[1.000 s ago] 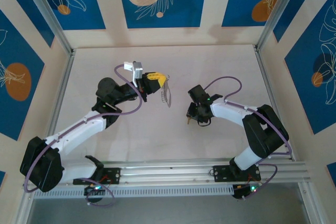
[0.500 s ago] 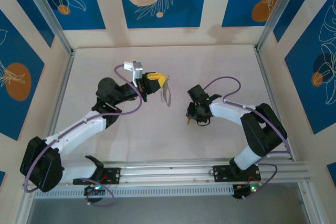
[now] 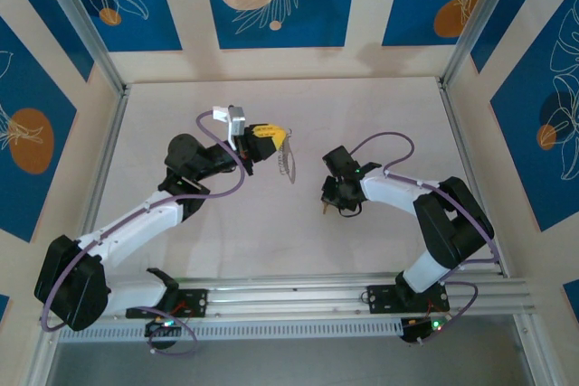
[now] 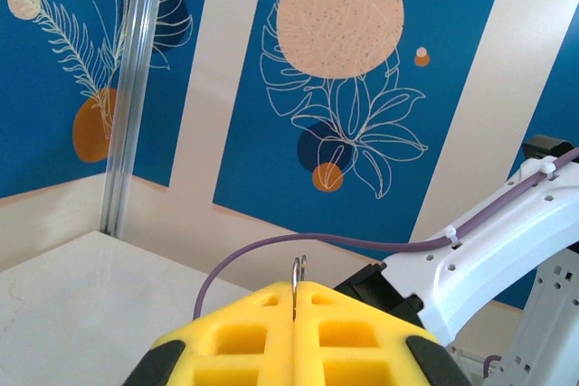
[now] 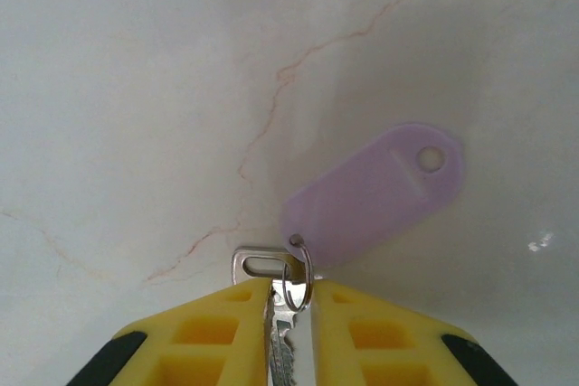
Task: Put the keys on the keyring
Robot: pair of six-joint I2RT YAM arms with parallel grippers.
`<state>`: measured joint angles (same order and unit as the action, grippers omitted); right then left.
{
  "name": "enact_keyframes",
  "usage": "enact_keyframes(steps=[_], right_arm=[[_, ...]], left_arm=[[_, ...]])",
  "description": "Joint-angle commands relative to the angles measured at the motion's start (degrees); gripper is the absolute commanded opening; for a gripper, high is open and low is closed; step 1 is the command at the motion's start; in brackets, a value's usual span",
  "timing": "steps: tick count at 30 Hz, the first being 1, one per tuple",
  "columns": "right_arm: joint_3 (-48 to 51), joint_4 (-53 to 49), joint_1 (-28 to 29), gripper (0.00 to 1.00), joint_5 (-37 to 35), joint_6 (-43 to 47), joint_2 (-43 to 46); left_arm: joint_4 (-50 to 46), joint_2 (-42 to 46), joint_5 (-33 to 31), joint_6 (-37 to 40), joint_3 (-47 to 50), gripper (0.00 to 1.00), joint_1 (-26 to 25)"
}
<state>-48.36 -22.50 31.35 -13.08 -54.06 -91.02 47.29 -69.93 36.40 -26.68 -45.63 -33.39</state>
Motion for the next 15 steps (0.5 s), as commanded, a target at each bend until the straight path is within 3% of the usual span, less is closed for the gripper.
enact_keyframes(steps=[1, 15], right_arm=[[-0.6, -0.4, -0.33, 0.22, 0.58, -0.75, 0.41], [-0.92, -0.88, -0.72, 0.22, 0.25, -0.77, 0.63]], left_arm=[[3.47, -0.12, 1.38, -0.6, 0.1, 0.0, 0.43], [4.22, -0.46, 1.61, -1.18, 0.1, 0.0, 0.47]])
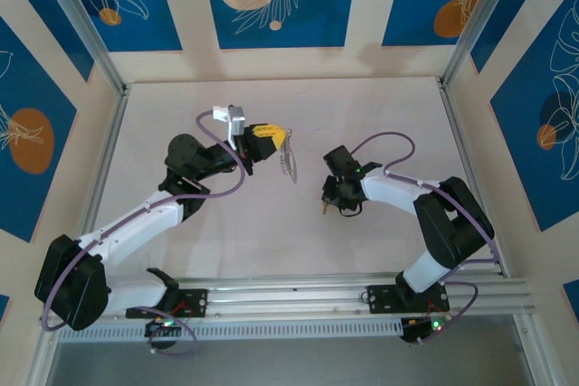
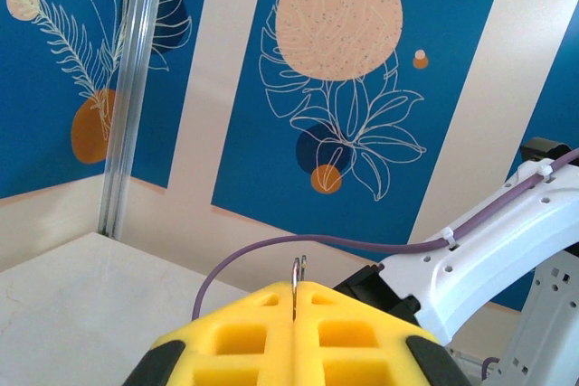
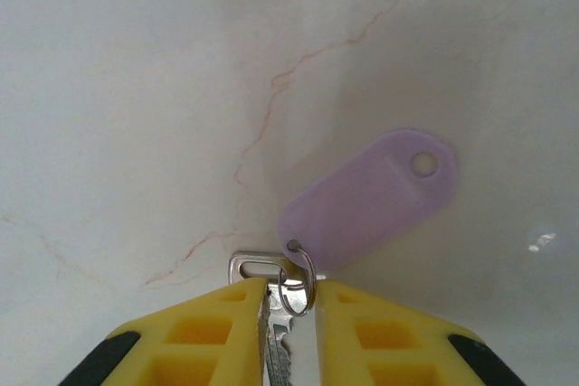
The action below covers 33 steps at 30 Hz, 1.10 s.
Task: Put the keys on the keyring
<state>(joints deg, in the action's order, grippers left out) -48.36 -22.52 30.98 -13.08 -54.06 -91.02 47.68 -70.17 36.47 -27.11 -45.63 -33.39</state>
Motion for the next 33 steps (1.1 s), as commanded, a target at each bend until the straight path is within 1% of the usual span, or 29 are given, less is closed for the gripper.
enact_keyframes(steps=[1, 11, 14, 18, 19, 20, 23, 26, 29, 33], right_arm=[[-0.87, -0.87, -0.39, 0.22, 0.25, -0.72, 0.67], [-0.6, -1.03, -0.48, 0.11, 0.36, -0.59, 1.07], [-0.38, -1.03, -0.48, 0.1, 0.25, -0.67, 1.26], [0.35, -0.86, -0.69, 0.04, 0.07, -0.66, 2.05], [0.53, -0.84, -0.85, 0.01, 0.21, -0.59, 2.31], [0.54, -0.83, -0.92, 0.0, 0.23, -0.44, 2.57], [0.38, -0.85, -1.49, 0.0, 0.82, 1.18, 4.26], [-0.42, -0.05, -2.26, 0.0, 3.25, 5.06, 7.47], [-1.22, 3.54, -3.47, 0.0, 9.0, 10.75, 11.78], [-2.48, 9.76, -5.02, 0.0, 18.46, 18.72, 17.81]], left_arm=[[3.89, -0.27, 1.56, -0.81, 0.1, 0.0, 0.44], [4.62, -0.61, 1.68, -1.28, 0.1, 0.0, 0.43], [4.77, -0.75, 1.79, -1.53, 0.02, 0.0, 0.45], [4.94, -0.91, 1.92, -1.67, 0.01, 0.0, 0.43], [4.93, -0.86, 1.92, -1.71, -0.08, 0.0, 0.43], [4.87, -0.93, 1.94, -1.69, -0.08, 0.0, 0.46], [4.7, -0.96, 2.12, -1.8, -0.3, 0.0, 0.46], [4.19, -0.89, 2.49, -1.72, -0.58, 0.0, 0.43], [3.57, -0.83, 2.69, -1.27, -0.94, 0.0, 0.4], [2.33, -0.84, 3.02, -0.17, -1.73, 0.0, 0.4]])
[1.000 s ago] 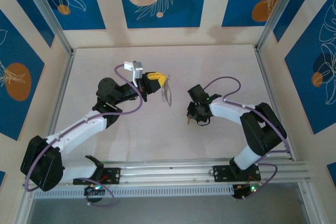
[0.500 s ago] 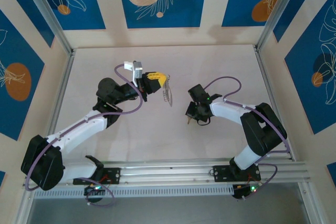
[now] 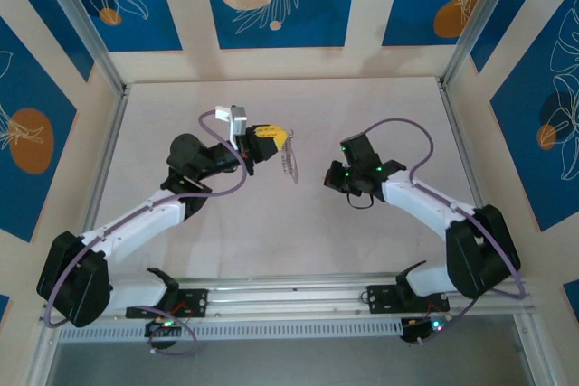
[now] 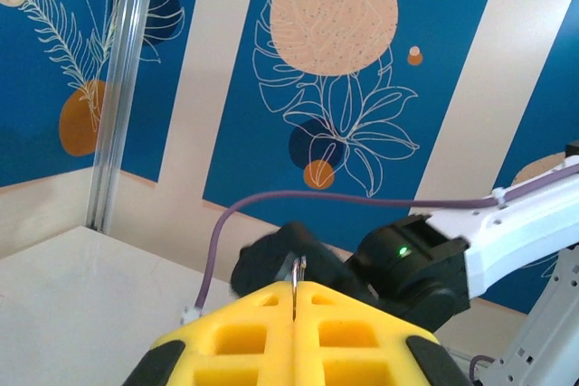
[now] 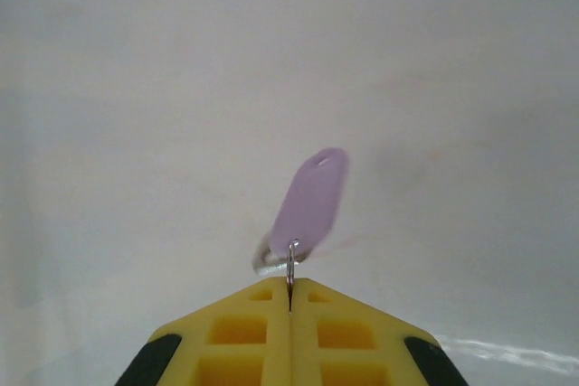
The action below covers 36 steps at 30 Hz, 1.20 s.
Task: Put the keys on the keyring
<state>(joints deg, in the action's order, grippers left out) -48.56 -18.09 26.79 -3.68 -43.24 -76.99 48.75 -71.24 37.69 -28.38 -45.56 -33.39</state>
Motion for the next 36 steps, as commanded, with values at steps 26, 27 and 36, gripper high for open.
enact_keyframes(steps=[26, 27, 36], right_arm=[[1.09, 39.33, -12.23, 0.0, 46.29, 13.01, 17.59], [1.08, 39.56, -12.28, 0.0, 46.4, 12.77, 17.98], [-0.67, 41.28, -10.5, 0.0, 45.39, 11.97, 17.7]], left_arm=[[-22.19, -2.65, 2.39, 20.61, -14.01, 0.0, 0.38], [-22.74, -2.67, 2.47, 21.02, -14.41, 0.0, 0.43], [-26.37, -3.1, 3.09, 23.15, -17.0, 0.0, 0.12]])
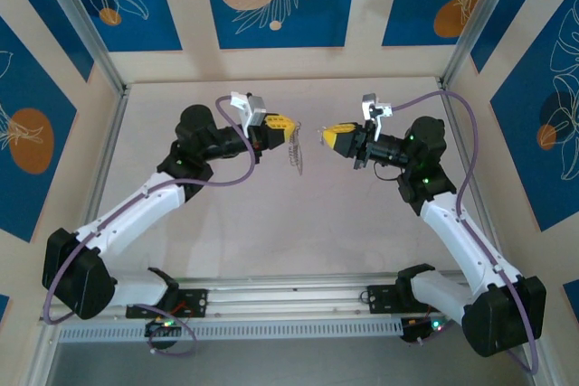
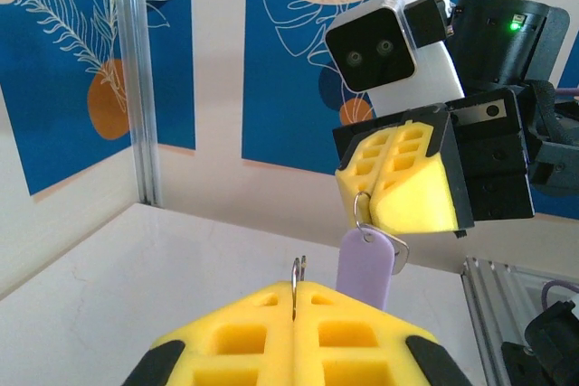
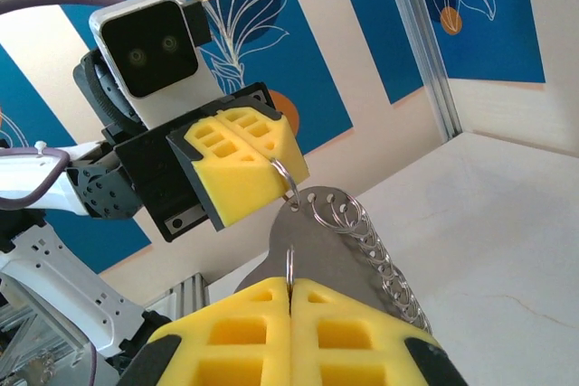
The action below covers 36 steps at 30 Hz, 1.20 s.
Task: Put the keys on the keyring
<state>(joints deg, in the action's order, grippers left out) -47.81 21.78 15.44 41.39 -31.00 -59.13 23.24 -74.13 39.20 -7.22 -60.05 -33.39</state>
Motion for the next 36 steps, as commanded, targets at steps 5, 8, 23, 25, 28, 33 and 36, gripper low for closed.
enact_keyframes(steps=[5, 8, 23, 25, 28, 33, 36], right_arm=[[-3.19, 1.54, 2.81, 0.0, -0.44, 1.15, -2.0], [-4.07, 1.69, 3.85, 0.0, -0.72, 1.94, -2.9], [-4.44, -3.82, 6.1, 0.0, -3.24, 8.96, -3.27], [-4.14, -4.36, 6.17, 0.0, -3.87, 9.65, -2.93], [-3.66, -5.08, 6.09, 0.0, -4.63, 10.72, -2.36], [-2.92, -5.43, 6.0, 0.0, -5.29, 11.08, -1.69], [-2.73, -4.69, 6.09, 0.0, -5.33, 10.72, -1.77]], left_arm=[[-3.72, -0.62, 1.93, 3.56, -3.97, 0.0, -0.34], [-6.69, -0.83, 2.03, 5.65, -5.11, 0.0, -0.86], [-23.67, 1.68, -9.09, 23.78, -10.0, 0.0, -3.94], [-24.63, 2.31, -11.65, 25.94, -10.02, 0.0, -4.66], [-24.41, 3.15, -14.54, 27.94, -9.43, 0.0, -5.54], [-21.76, 4.03, -17.13, 28.79, -7.85, 0.0, -6.69], [-21.71, 3.66, -17.06, 28.7, -8.05, 0.0, -6.96]])
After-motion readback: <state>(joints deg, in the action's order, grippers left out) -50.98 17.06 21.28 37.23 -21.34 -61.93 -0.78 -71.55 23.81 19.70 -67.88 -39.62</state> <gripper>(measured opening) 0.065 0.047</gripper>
